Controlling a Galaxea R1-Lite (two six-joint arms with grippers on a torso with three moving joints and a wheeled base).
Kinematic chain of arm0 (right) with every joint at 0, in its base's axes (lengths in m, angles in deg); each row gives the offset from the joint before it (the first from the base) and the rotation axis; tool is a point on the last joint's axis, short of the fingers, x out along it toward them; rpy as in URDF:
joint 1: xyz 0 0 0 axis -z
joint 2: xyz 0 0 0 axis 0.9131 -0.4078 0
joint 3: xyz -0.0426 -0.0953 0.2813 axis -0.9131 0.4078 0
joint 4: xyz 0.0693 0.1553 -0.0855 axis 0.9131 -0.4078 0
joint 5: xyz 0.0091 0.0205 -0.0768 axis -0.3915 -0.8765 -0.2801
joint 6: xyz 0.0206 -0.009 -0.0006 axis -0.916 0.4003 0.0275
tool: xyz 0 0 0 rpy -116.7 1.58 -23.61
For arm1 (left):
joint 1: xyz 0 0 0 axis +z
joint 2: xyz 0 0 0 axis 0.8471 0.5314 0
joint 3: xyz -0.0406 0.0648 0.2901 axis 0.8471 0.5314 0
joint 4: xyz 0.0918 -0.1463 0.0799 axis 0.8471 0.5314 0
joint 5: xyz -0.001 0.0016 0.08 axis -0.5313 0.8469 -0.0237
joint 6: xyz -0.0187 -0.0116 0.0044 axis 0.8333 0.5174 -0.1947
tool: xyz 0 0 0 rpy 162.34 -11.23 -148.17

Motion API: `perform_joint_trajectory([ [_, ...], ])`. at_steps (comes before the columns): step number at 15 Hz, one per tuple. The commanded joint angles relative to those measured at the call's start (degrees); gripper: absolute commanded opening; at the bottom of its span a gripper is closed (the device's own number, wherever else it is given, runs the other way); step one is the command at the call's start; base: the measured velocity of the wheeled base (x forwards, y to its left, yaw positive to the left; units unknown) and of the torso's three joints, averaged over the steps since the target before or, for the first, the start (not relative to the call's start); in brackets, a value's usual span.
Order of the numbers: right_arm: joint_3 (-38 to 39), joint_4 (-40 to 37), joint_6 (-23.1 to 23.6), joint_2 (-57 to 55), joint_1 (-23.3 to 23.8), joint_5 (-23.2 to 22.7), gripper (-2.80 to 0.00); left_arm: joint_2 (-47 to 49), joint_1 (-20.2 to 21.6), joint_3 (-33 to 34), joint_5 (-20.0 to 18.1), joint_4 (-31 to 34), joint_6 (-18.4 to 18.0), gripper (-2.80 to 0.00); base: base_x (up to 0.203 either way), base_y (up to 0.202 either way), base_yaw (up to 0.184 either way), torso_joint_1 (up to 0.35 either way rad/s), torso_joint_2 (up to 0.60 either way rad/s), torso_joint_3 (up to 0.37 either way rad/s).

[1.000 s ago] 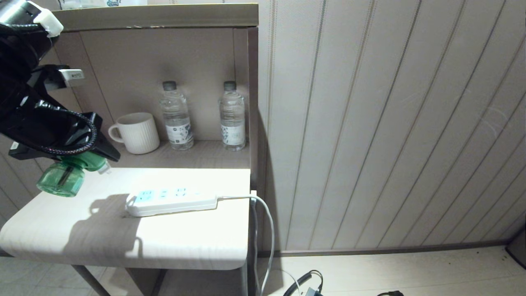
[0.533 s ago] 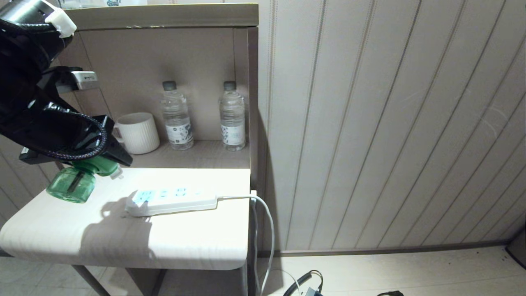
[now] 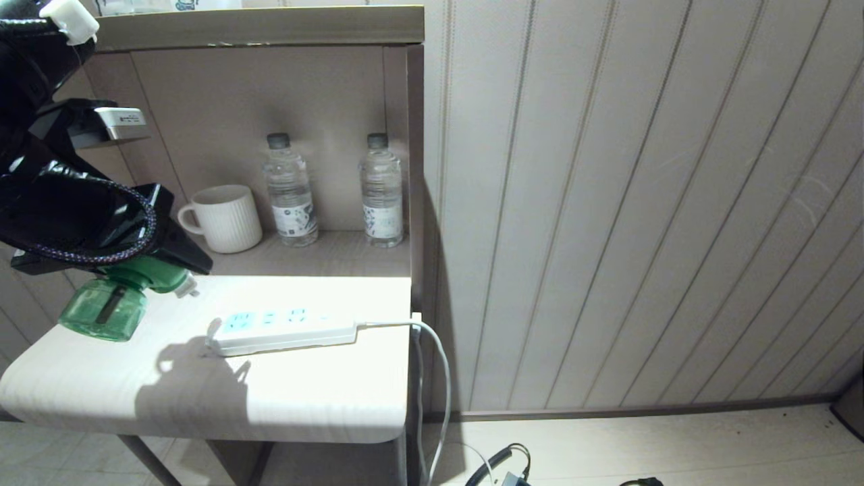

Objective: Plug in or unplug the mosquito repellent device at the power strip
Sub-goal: Insert the plug into the socket

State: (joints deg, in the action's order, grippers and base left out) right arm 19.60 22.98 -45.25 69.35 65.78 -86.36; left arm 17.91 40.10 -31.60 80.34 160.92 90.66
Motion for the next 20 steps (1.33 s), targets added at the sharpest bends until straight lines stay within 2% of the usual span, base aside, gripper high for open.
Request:
perform_joint_trajectory([
  [1, 0.0, 0.0, -0.01, -0.06, -0.02, 0.02, -2.8, -1.12, -0.22, 0.01, 0.19, 0.52, 0.17, -2.8, 0.0, 0.0, 0.0, 0.0, 0.0, 0.0],
  [6, 0.0, 0.0, -0.01, -0.06, -0.02, 0.02, -2.8, -0.33, -0.64, 0.01, 0.19, 0.43, 0.08, -2.8, 0.0, 0.0, 0.0, 0.043, -0.1, -0.062],
  [14, 0.0, 0.0, -0.01, 0.03, -0.02, 0.02, -2.8, 6.44, -1.57, 0.01, -0.35, 0.35, 0.49, -2.8, 0.0, 0.0, 0.0, 0.192, -0.46, -0.266],
  [17, 0.0, 0.0, -0.01, -0.06, -0.02, 0.02, -2.8, 9.67, -3.52, 0.01, -0.7, -0.15, 3.33, -2.8, 0.0, 0.0, 0.0, 0.182, -0.41, -0.23],
  [20, 0.0, 0.0, -0.01, 0.03, -0.02, 0.02, -2.8, 13.44, -5.44, 0.01, -2.16, -1.0, 8.18, -2.8, 0.0, 0.0, 0.0, 0.043, -0.09, -0.053],
])
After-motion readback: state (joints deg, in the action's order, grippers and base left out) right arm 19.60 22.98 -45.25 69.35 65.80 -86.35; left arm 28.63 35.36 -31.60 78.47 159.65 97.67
